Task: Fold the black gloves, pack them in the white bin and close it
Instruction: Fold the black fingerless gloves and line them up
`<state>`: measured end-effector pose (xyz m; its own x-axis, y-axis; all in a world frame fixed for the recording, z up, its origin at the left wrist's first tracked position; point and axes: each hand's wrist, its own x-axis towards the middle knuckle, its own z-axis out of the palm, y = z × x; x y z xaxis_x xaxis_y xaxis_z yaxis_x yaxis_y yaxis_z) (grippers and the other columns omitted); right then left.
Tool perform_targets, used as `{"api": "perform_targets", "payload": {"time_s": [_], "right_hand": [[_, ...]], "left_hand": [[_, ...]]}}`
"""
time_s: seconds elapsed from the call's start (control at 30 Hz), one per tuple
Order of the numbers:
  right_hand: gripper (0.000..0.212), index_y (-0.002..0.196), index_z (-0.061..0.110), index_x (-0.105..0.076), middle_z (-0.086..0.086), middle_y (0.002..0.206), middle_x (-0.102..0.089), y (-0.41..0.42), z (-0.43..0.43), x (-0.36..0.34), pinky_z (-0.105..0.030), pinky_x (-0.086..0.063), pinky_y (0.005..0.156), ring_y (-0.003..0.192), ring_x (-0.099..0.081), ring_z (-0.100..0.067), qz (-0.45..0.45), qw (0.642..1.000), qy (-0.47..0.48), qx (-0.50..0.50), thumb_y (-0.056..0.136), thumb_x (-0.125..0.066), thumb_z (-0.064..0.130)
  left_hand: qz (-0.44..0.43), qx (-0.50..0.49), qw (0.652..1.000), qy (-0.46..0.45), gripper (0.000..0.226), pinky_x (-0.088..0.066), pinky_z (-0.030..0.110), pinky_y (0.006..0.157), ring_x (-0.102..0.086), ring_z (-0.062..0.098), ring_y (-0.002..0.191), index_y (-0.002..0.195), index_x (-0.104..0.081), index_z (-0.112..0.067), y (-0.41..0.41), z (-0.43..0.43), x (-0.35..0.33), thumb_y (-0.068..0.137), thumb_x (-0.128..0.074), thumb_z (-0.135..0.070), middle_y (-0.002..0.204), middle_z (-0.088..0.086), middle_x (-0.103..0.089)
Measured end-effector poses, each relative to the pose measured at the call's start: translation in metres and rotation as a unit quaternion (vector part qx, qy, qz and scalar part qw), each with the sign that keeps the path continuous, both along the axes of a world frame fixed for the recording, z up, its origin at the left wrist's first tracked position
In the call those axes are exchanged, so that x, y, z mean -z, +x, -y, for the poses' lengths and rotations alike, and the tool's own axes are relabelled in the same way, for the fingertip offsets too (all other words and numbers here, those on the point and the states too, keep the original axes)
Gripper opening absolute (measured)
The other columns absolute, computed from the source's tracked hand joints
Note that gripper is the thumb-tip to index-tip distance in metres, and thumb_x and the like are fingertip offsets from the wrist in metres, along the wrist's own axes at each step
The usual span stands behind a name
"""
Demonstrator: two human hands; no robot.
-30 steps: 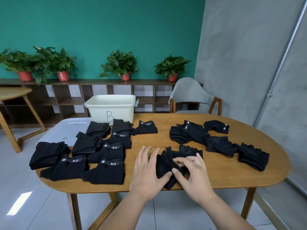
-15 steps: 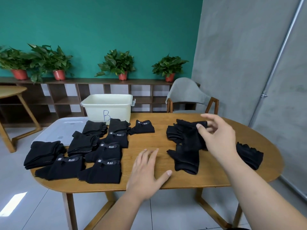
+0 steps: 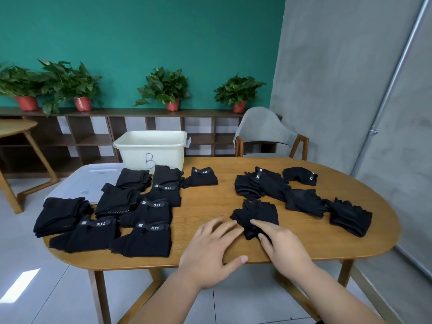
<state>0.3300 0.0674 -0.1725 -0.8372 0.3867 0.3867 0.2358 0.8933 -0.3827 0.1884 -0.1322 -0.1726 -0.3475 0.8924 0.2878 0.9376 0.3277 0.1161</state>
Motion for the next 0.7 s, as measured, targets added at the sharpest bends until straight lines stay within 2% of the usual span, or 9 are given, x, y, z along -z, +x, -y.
{"api": "perform_targets", "payload": {"time_s": [0.1,0.17,0.27,0.3,0.37,0.4,0.5,0.6,0.7], "right_hand": [[0.040,0.141,0.043,-0.059,0.023,0.119,-0.070,0.001,0.005,-0.009,-0.002,-0.042,0.083,0.103,-0.066,0.007,-0.015,0.998,-0.068,-0.012,0.107,-0.057,0.023],[0.037,0.134,0.050,-0.061,0.023,0.103,-0.072,-0.001,0.002,-0.015,-0.009,-0.047,0.071,0.084,-0.067,0.004,-0.033,0.993,-0.116,-0.009,0.108,-0.055,0.024],[0.036,0.134,0.047,-0.063,0.022,0.119,-0.071,-0.008,-0.004,-0.021,-0.019,-0.053,0.091,0.109,-0.066,0.000,-0.109,0.979,-0.168,0.040,0.109,-0.051,0.025],[0.035,0.135,0.045,-0.063,0.020,0.120,-0.071,-0.010,-0.004,-0.023,-0.017,-0.052,0.091,0.110,-0.066,-0.001,-0.139,0.975,-0.165,0.058,0.109,-0.050,0.025],[0.036,0.139,0.040,-0.062,0.015,0.112,-0.074,-0.009,0.001,-0.025,-0.013,-0.052,0.080,0.095,-0.070,-0.004,-0.171,0.976,-0.116,0.068,0.109,-0.051,0.023],[0.037,0.140,0.037,-0.063,0.014,0.115,-0.074,-0.009,0.003,-0.024,-0.014,-0.053,0.081,0.095,-0.070,-0.003,-0.166,0.982,-0.078,0.052,0.108,-0.053,0.019],[0.046,0.141,0.026,-0.066,0.009,0.138,-0.066,-0.012,0.004,-0.001,-0.023,-0.041,0.111,0.129,-0.061,-0.009,-0.056,0.997,0.052,-0.021,0.101,-0.063,0.004],[0.052,0.139,0.024,-0.068,0.005,0.141,-0.066,-0.015,-0.001,0.019,-0.027,-0.035,0.115,0.131,-0.062,-0.014,-0.014,0.994,0.106,-0.039,0.094,-0.070,-0.001],[0.047,0.143,0.027,-0.064,0.009,0.147,-0.061,-0.013,0.001,0.009,-0.019,-0.031,0.115,0.137,-0.056,-0.010,-0.008,0.996,0.079,-0.032,0.101,-0.062,0.005]], "left_hand": [[-0.009,0.021,0.999,-0.024,0.077,-0.013,0.039,0.127,-0.007,0.010,0.158,0.165,-0.022,-0.044,0.000,0.002,0.000,0.099,-0.021,-0.083,0.171,-0.026,-0.015],[-0.008,0.029,0.999,-0.040,0.078,-0.013,0.039,0.127,-0.007,0.010,0.158,0.165,-0.022,-0.043,0.000,0.002,0.000,0.099,-0.020,-0.084,0.171,-0.026,-0.015],[-0.005,0.031,0.998,-0.049,0.079,-0.014,0.039,0.127,-0.009,0.010,0.157,0.165,-0.022,-0.043,0.000,0.002,-0.001,0.098,-0.020,-0.084,0.171,-0.027,-0.017],[-0.005,0.030,0.998,-0.050,0.079,-0.014,0.039,0.127,-0.010,0.010,0.157,0.165,-0.022,-0.043,0.000,0.002,-0.001,0.098,-0.020,-0.085,0.171,-0.027,-0.017],[-0.003,0.030,0.998,-0.051,0.080,-0.015,0.039,0.127,-0.010,0.011,0.157,0.165,-0.022,-0.044,0.000,0.002,-0.001,0.097,-0.021,-0.085,0.171,-0.027,-0.017],[-0.001,0.030,0.998,-0.052,0.080,-0.015,0.039,0.126,-0.011,0.011,0.157,0.165,-0.023,-0.044,0.000,0.002,-0.001,0.097,-0.021,-0.085,0.171,-0.027,-0.017],[0.002,0.030,0.998,-0.052,0.080,-0.017,0.040,0.126,-0.012,0.011,0.157,0.164,-0.024,-0.043,0.000,0.002,0.000,0.096,-0.022,-0.086,0.171,-0.027,-0.018],[0.002,0.029,0.998,-0.054,0.080,-0.017,0.040,0.126,-0.012,0.011,0.157,0.164,-0.024,-0.043,-0.001,0.001,0.001,0.096,-0.023,-0.086,0.171,-0.026,-0.019],[0.003,0.028,0.998,-0.052,0.080,-0.017,0.039,0.126,-0.012,0.011,0.157,0.164,-0.025,-0.043,0.000,0.001,-0.001,0.096,-0.024,-0.085,0.171,-0.026,-0.019]]}}
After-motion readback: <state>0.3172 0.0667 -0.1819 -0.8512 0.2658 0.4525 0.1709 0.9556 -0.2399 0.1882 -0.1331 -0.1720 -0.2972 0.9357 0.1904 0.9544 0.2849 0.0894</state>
